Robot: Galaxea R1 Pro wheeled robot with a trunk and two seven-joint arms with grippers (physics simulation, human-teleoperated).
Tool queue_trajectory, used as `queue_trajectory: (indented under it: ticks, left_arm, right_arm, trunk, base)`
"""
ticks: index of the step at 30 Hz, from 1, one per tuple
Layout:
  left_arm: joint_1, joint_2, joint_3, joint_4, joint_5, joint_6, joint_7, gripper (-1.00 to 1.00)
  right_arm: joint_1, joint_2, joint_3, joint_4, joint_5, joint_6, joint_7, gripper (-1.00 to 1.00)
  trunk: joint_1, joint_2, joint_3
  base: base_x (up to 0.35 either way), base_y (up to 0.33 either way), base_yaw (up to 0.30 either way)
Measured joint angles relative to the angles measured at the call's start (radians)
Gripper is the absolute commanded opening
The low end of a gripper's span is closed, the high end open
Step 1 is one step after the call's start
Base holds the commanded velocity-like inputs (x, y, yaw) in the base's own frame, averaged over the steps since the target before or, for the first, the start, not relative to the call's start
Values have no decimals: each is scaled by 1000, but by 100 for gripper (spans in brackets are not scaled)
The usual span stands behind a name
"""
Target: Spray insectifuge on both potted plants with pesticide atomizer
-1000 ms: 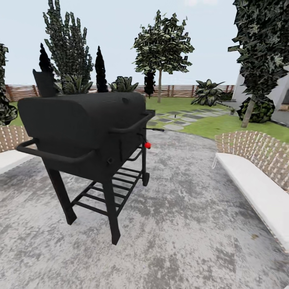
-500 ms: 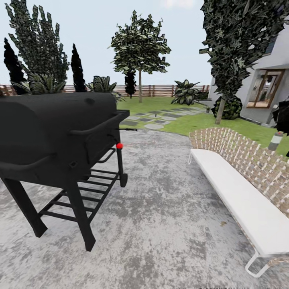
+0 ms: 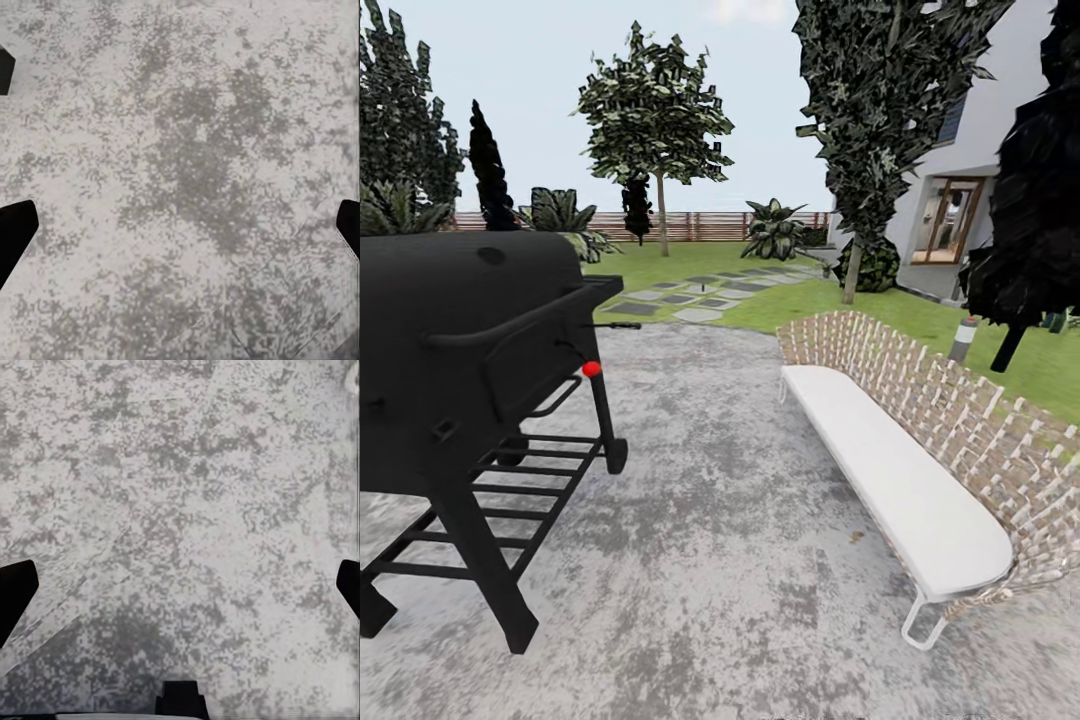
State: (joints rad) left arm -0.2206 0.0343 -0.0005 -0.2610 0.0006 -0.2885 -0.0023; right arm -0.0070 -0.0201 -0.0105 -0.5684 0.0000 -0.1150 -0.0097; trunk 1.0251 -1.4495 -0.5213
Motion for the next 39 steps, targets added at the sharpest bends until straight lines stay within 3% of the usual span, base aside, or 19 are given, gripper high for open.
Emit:
queue_trajectory:
  ticks: [4,9,16,31,39]
  left_arm:
    - [0,0,1,0,0,0,0,100]
    - [0,2,7,-2,1,0,3,100]
    - [0,6,54,-2,-3,0,4,100]
    - [0,25,59,-1,0,-24,7,100]
    - [0,23,88,-1,-2,-25,5,100]
  right_arm:
    - [0,0,0,0,0,0,0,100]
    - [0,-8,-2,-3,2,-1,1,100]
    - [0,-14,-2,-4,6,-48,0,100]
    - [0,-14,-3,-3,6,-76,-3,100]
    - [0,-23,-3,-3,5,-77,-2,100]
  trunk:
    - [0,0,0]
    - [19,-35,-16]
    - [46,-84,-37]
    - [103,-189,-85]
    - [134,-245,-110]
  base:
    - [0,-4,-258]
    - [0,0,-52]
    - [0,0,-4]
    - [0,0,0]
    - [0,0,0]
